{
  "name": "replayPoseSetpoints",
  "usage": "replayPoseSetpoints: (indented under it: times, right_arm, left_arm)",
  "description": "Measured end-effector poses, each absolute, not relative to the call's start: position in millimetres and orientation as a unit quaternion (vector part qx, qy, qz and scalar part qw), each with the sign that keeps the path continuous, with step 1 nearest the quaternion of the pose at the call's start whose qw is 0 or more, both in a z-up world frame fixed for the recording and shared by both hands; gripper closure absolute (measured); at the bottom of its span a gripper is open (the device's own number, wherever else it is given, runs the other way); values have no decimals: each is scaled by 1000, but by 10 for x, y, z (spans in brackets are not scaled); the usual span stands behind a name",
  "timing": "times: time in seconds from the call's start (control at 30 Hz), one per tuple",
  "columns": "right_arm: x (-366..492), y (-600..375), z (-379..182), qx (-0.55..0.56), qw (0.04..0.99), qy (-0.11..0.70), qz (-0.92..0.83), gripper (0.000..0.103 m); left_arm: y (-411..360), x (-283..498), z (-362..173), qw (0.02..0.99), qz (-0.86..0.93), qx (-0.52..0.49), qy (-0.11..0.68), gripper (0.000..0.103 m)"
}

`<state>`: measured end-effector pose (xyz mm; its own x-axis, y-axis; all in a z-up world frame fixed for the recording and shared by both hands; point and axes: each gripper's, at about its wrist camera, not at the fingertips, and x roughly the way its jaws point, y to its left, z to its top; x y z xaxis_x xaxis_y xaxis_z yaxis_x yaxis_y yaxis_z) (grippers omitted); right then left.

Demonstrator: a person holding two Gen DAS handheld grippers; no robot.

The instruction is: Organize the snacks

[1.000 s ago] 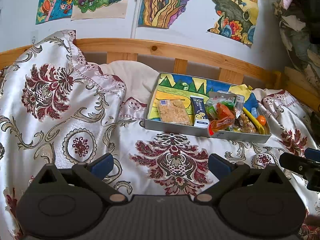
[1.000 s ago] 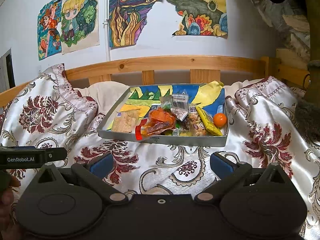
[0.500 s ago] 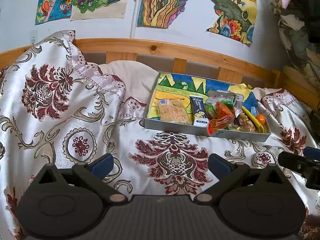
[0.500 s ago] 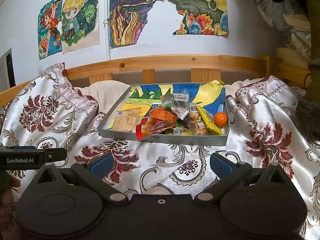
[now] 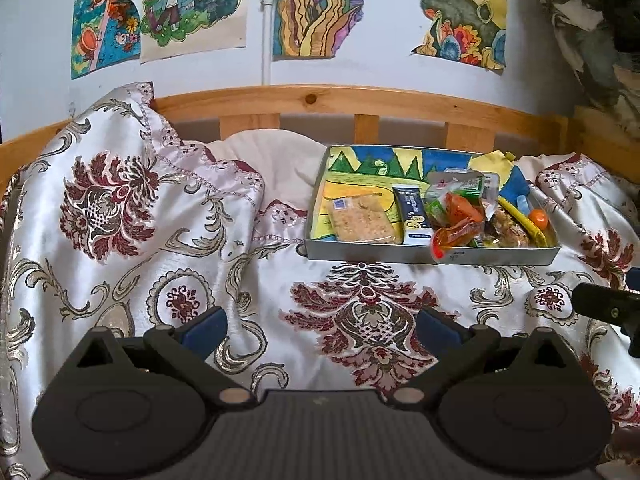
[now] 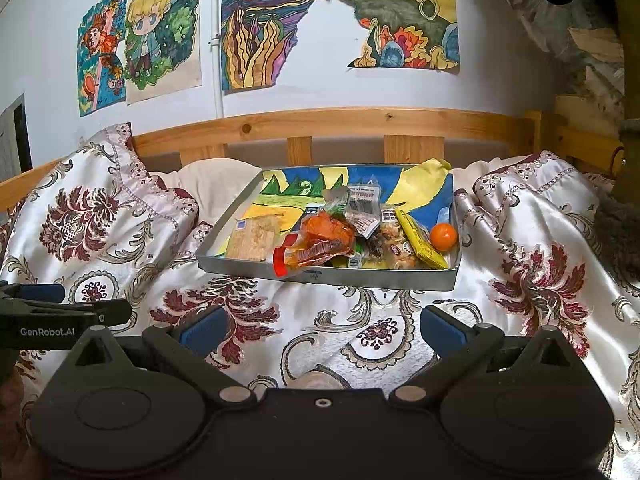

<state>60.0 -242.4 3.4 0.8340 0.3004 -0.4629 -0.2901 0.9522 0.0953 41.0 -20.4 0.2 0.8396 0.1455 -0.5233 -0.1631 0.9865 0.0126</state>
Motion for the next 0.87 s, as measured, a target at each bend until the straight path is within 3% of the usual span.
replayPoseSetpoints:
  times: [0.87]
  right_arm:
    - [618,-2419,31,10,957,245,155,1]
  left_arm:
    - [-229,356,7,964,64,-13,258,0]
